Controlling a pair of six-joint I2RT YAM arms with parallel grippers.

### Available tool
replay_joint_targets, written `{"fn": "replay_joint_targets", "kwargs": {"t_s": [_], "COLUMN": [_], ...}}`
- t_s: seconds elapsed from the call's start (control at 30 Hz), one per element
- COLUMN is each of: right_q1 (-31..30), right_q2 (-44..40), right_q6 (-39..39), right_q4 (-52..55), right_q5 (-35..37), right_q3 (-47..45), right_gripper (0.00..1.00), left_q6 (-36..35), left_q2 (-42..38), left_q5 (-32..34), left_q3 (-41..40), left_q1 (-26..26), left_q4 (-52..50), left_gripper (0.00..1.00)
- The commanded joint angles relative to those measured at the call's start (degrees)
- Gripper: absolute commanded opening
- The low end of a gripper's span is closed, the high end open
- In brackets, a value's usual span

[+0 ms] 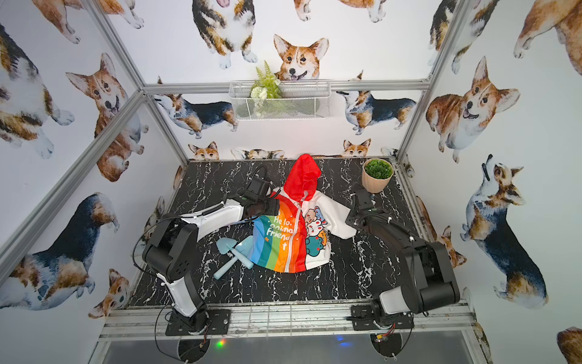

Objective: Unzip the jacket
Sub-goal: Flatten out the jacket at the center of the board.

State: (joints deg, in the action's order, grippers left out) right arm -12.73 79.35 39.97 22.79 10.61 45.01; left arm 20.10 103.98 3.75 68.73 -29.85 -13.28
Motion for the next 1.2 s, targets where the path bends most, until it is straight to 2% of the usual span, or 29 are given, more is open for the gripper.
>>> {"fn": "replay_joint_targets", "kwargs": {"t_s": [0.0,0.1,0.13,0.27,0.47,0.67,0.8,0.9,1.0,1.1,1.17], "right_q1": [5.05,10.12,11.38,13.42,14.89,15.62,15.56,15.61,15.57,14.71,12.92], "right_q2": [-4.98,-7.49,-7.76,-6.66,0.39,7.42,11.21,12.87,12.25,8.51,5.24], "right_q6": [2.63,1.47,1.22,0.63,0.08,1.05,1.42,1.59,1.13,-0.32,-1.87], "right_q4": [-3.18,-3.76,-4.08,-8.05,-10.09,-14.34,-15.82,-16.45,-16.18,-12.88,-7.74], "right_q5": [0.84,-3.08,-4.79,-11.40,-18.94,-24.04,-26.07,-26.33,-25.73,-20.94,-14.21], "right_q3": [-4.20,-6.04,-6.39,-7.57,-5.19,-4.33,-3.27,-3.00,-2.84,-2.37,-0.87], "right_gripper": [0.56,0.62,0.68,0.77,0.72,0.68,0.65,0.50,0.29,0.07,0.00], "left_q6": [4.46,5.53,5.76,6.02,6.97,11.18,12.44,12.51,12.66,12.51,12.43], "left_q2": [-0.89,-1.94,-2.55,-5.40,-6.16,-6.58,-5.66,-4.64,-3.97,-3.96,-3.91], "left_q5": [-1.37,-1.66,-1.88,-4.74,-7.44,-16.24,-18.56,-18.98,-19.38,-19.27,-19.22], "left_q3": [-2.87,-5.10,-6.06,-10.32,-12.44,-17.20,-17.85,-17.50,-17.18,-17.10,-17.05], "left_q1": [5.11,8.26,9.34,14.30,16.80,23.78,26.30,27.11,27.18,27.20,27.20], "left_q4": [2.58,2.75,3.10,4.93,5.94,12.04,12.77,12.34,12.17,11.95,11.87], "left_gripper": [0.77,0.78,0.79,0.82,0.81,0.80,0.80,0.80,0.80,0.80,0.80]}}
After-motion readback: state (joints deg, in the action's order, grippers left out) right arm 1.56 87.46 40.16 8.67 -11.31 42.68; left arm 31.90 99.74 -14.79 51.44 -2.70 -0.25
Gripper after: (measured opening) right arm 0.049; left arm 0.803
